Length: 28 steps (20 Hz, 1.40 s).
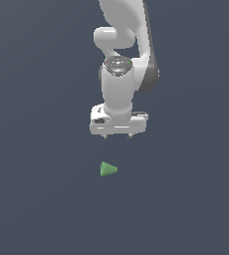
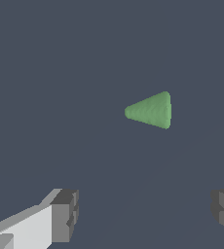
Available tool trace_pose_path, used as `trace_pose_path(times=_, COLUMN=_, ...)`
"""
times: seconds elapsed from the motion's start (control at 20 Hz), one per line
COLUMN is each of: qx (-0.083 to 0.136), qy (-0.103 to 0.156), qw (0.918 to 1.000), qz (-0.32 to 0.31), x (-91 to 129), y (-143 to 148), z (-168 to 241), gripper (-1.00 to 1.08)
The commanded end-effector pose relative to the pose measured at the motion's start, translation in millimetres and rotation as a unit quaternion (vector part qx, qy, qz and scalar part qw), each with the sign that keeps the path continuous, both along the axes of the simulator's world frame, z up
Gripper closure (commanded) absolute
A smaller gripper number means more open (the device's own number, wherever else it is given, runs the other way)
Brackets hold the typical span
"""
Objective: Pick up the object and move it to a goal position.
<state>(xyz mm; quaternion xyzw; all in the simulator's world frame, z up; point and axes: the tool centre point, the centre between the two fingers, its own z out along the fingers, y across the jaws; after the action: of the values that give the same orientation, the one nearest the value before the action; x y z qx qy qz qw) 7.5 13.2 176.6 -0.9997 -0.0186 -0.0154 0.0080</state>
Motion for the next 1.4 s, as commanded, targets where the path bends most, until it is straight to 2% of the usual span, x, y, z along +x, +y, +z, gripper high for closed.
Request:
trace_pose_path(times=0.0, qx=0.000, qy=0.000, qw=1.0000, qz=0.000, x=0, y=0, z=0, gripper=-0.92)
trace_pose_path(times=0.5, qx=-0.008, qy=-0.018, qw=0.9994, qz=0.030, x=10, y=22, z=19, gripper=-0.92)
trace_pose_path(times=0.9, qx=-0.009, qy=-0.016, qw=0.9989, qz=0.043, x=11, y=20, z=16, gripper=-0.92)
trace_pose_path(times=1.35, qx=-0.015, qy=-0.013, qw=0.9938, qz=0.110, x=19, y=16, z=5, gripper=-0.92)
